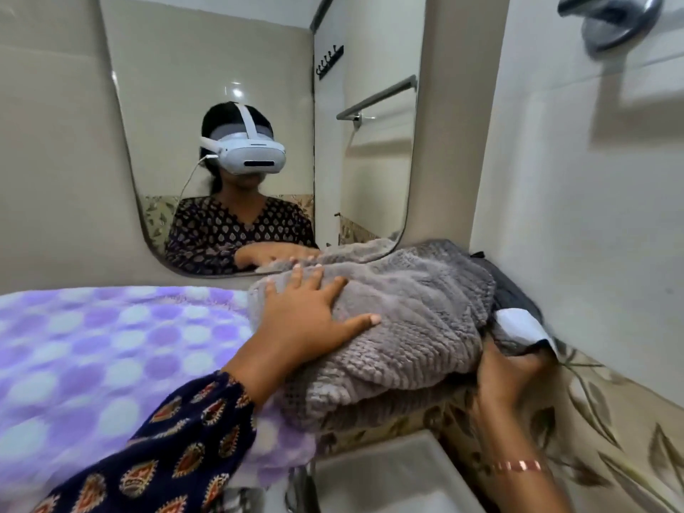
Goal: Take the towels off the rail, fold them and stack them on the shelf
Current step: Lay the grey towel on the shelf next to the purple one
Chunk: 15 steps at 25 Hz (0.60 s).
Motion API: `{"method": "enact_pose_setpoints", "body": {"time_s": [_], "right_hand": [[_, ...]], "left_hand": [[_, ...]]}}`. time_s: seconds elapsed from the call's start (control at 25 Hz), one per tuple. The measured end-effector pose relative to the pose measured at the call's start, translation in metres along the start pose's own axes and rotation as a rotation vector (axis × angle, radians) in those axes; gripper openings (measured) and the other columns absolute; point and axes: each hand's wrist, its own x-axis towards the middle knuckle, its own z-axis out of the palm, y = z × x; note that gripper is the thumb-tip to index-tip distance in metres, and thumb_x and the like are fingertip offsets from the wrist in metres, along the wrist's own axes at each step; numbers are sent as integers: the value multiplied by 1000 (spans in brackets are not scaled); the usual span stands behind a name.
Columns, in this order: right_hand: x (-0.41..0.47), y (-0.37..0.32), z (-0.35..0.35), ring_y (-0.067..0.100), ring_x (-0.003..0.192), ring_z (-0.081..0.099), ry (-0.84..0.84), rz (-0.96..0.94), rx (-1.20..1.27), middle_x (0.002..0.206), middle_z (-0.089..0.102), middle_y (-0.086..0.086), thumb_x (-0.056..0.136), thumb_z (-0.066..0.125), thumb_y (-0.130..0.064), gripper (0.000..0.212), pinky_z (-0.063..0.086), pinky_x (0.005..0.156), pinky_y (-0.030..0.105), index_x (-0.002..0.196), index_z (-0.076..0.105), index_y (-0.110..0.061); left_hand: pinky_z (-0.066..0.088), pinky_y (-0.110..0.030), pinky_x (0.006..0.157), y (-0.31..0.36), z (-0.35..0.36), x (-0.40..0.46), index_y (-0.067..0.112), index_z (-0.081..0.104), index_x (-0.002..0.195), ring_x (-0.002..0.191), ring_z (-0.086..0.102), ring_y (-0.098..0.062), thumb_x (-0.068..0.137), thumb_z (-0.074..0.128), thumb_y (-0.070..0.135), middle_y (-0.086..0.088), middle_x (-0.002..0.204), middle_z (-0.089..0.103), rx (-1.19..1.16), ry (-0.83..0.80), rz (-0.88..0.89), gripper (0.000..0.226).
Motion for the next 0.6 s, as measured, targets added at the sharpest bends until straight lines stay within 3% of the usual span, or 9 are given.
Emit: {"method": "enact_pose_setpoints", "body": {"time_s": [0.08,0.12,0.16,0.24,0.28,0.36,0.44,0.52,0.6], "right_hand": [[-4,-26,-5,31,131,38,33,-336,-114,141,38,24,70,67,-29,83,29,112,45,138,30,3],[-11,-47,-6,28,133,35,-25,-559,-166,141,38,21,73,61,-29,78,28,114,41,138,32,1],[-20,-66,-2,24,133,35,-157,-726,-217,140,41,17,77,56,-30,68,27,114,35,136,38,-2],[-37,-95,16,18,136,32,-649,-837,-378,142,43,7,84,49,-40,59,22,114,29,136,43,-12],[-41,-99,28,17,140,25,-857,-865,-574,148,38,2,87,45,-48,60,16,117,31,139,40,-18],[-32,-83,48,17,146,10,-1057,-923,-985,154,27,-1,87,35,-62,66,0,119,41,142,33,-25],[-9,-63,52,20,146,10,-1041,-856,-1218,155,26,0,79,22,-77,83,-4,118,47,144,30,-25],[18,-50,42,21,146,12,-885,-823,-1317,156,24,1,70,7,-85,99,-2,116,51,146,28,-24],[40,-43,32,23,143,21,-769,-808,-1362,154,30,4,70,3,-84,102,6,116,51,144,30,-20]], "left_hand": [[2,-57,115,-12,2,9,41,17,142,145,6,-22,51,16,91,0,158,11,-57,-60,-36,104],[2,-56,115,-13,3,11,42,17,143,145,7,-23,51,15,91,0,158,12,-44,-78,-29,104],[2,-56,115,-9,5,12,41,16,143,145,8,-23,51,15,91,0,158,13,-7,-87,-11,104],[2,-56,114,-1,11,13,39,14,144,145,10,-23,48,7,94,-1,157,15,88,-81,32,111],[3,-56,114,1,14,13,38,12,144,145,10,-23,45,3,93,-2,157,15,116,-76,47,114],[2,-56,115,-1,15,14,38,12,144,145,9,-22,45,1,91,-1,157,14,107,-64,46,113],[1,-55,116,-2,16,13,39,11,144,145,7,-21,44,3,93,1,158,11,82,-69,41,114],[-2,-55,116,0,17,13,40,11,144,146,5,-21,47,5,92,1,158,9,84,-76,67,110],[-4,-55,115,-1,17,18,41,11,144,146,4,-20,46,5,93,1,158,8,53,-97,88,111]]}}
